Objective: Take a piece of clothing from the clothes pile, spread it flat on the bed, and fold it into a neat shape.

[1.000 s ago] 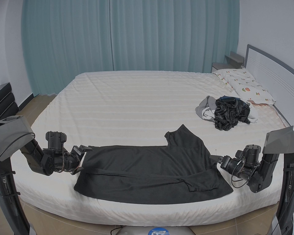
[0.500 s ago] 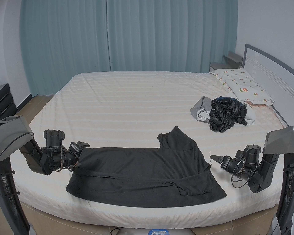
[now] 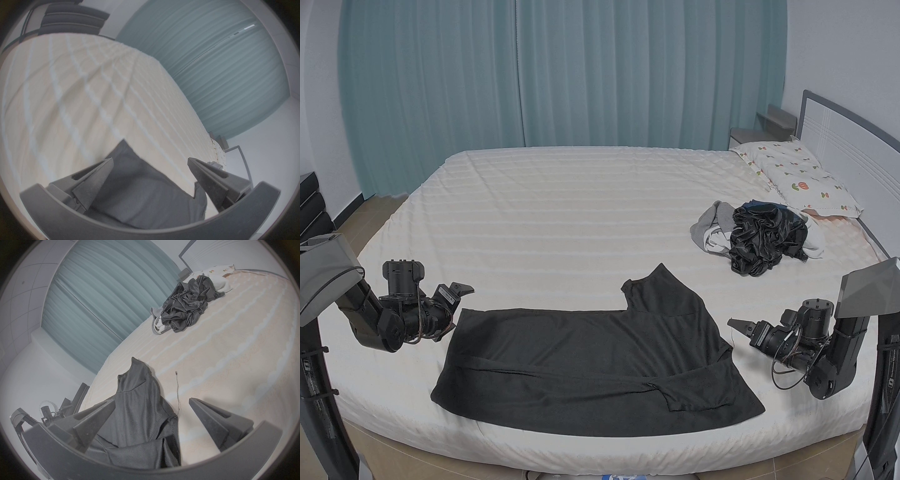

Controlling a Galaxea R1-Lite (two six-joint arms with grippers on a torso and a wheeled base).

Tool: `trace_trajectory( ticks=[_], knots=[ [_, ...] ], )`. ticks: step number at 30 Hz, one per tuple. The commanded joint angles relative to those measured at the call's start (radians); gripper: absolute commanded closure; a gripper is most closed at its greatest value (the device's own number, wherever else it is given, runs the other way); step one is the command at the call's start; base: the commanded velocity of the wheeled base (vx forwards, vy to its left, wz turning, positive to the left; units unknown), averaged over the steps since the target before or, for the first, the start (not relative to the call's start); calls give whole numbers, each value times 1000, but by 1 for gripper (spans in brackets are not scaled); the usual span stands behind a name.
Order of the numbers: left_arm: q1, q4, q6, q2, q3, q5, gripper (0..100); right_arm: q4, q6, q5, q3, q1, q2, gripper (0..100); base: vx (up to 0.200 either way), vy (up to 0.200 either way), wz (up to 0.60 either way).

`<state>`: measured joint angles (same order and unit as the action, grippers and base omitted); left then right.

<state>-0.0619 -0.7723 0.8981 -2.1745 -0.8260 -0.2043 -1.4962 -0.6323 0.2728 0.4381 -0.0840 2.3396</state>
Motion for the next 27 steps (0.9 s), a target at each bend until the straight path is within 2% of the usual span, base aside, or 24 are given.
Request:
trace_trajectory(
  ticks=[1, 2, 3, 5, 6, 7, 9, 14, 27],
  knots=[
    [-44, 8, -114, -100, -142, -9, 0, -3, 0, 0, -10, -13, 12, 0, 0, 0, 0],
    [-44, 8, -117, -103, -147, -9, 0, -3, 0, 0, -10, -13, 12, 0, 0, 0, 0],
    [-44, 18, -174, -157, -202, -11, 0, -3, 0, 2, -12, -13, 15, 0, 0, 0, 0],
    [-44, 18, -174, -157, -202, -11, 0, -3, 0, 2, -12, -13, 15, 0, 0, 0, 0],
    [-47, 22, -292, -234, -262, -12, 0, -3, 0, 0, -12, -16, 15, 0, 0, 0, 0],
    [-49, 22, -297, -237, -266, -12, 0, -3, 0, 0, -12, -16, 15, 0, 0, 0, 0],
    [-52, 24, -380, -291, -320, -32, 0, -3, 0, 0, -12, -16, 17, 0, 0, 0, 0],
    [-45, 25, -412, -338, -383, -73, 0, -3, 0, 0, -16, -25, 24, 0, 0, 0, 0],
    [-16, 22, -416, -360, -418, -63, 0, -3, 0, 0, -12, -33, 38, 0, 0, 0, 0]
  ],
)
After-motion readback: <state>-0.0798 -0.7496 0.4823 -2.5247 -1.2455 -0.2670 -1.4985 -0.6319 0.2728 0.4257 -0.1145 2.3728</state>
